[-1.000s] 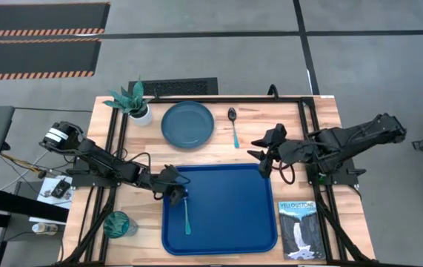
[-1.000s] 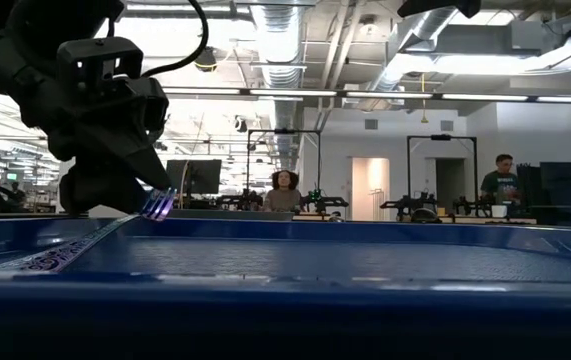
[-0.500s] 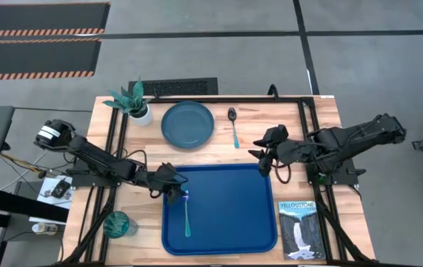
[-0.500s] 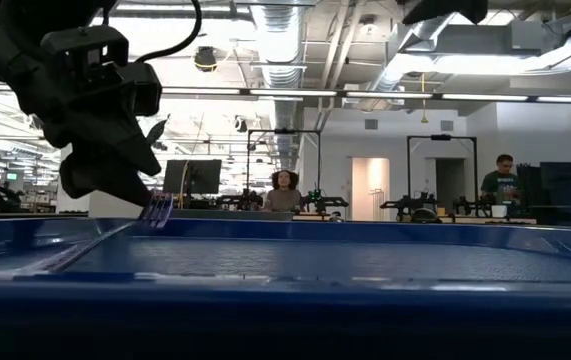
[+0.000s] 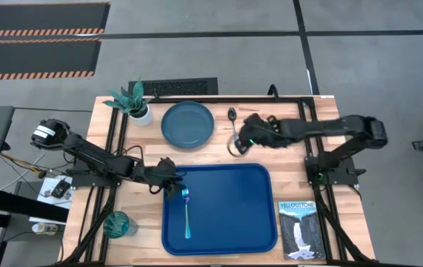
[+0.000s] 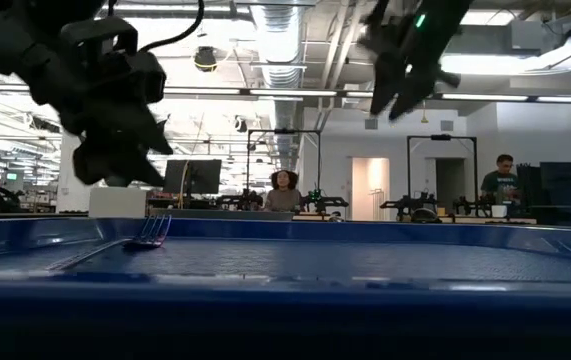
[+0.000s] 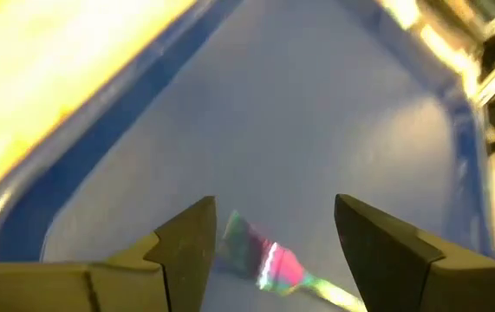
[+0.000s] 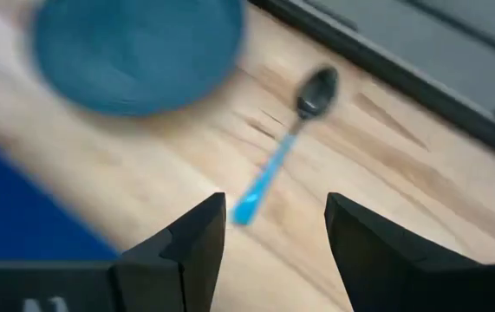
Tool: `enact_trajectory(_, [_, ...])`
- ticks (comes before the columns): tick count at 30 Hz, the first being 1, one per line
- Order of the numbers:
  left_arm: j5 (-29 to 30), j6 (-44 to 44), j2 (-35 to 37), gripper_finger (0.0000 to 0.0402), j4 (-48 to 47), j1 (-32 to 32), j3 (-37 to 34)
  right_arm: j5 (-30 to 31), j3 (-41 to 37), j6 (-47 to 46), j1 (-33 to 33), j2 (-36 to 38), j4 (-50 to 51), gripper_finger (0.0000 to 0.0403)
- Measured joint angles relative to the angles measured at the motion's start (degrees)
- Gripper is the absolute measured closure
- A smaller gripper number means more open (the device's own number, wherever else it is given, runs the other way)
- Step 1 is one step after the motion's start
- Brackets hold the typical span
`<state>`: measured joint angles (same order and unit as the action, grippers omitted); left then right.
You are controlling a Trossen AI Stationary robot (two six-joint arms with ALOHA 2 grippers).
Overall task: Pick and place plate/cup/fork/spoon on tray
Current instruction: Put the blue spoon on the blue tray
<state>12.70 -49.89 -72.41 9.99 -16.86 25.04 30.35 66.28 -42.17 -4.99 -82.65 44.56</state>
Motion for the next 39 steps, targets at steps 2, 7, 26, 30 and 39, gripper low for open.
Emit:
enact_trajectory(2, [0.0,0.7,2.5,0.018,-0.6,0.8,0.0,-2.9,0.0,0.4,-4.1,-3.1,-0.7,0.0179])
enact_trajectory(7, [2.2,3.0,7.7,0.018,-0.5,2.3,0.0,-8.1,0.0,2.1,-11.2,-10.9,-5.6,0.0179])
enact_trajectory(26, [10.4,5.7,11.4,0.018,-4.6,4.0,0.0,-18.7,2.0,3.1,-16.3,-29.5,-16.5,0.0181])
enact_trajectory(30, [10.5,5.7,11.4,0.018,-4.9,4.4,0.0,-19.3,2.8,2.3,-16.4,-30.7,-15.7,0.0218])
enact_trajectory(39, [10.7,5.7,11.4,0.018,-5.5,5.3,0.0,-19.9,2.7,3.1,-16.6,-29.5,-14.1,0.0387])
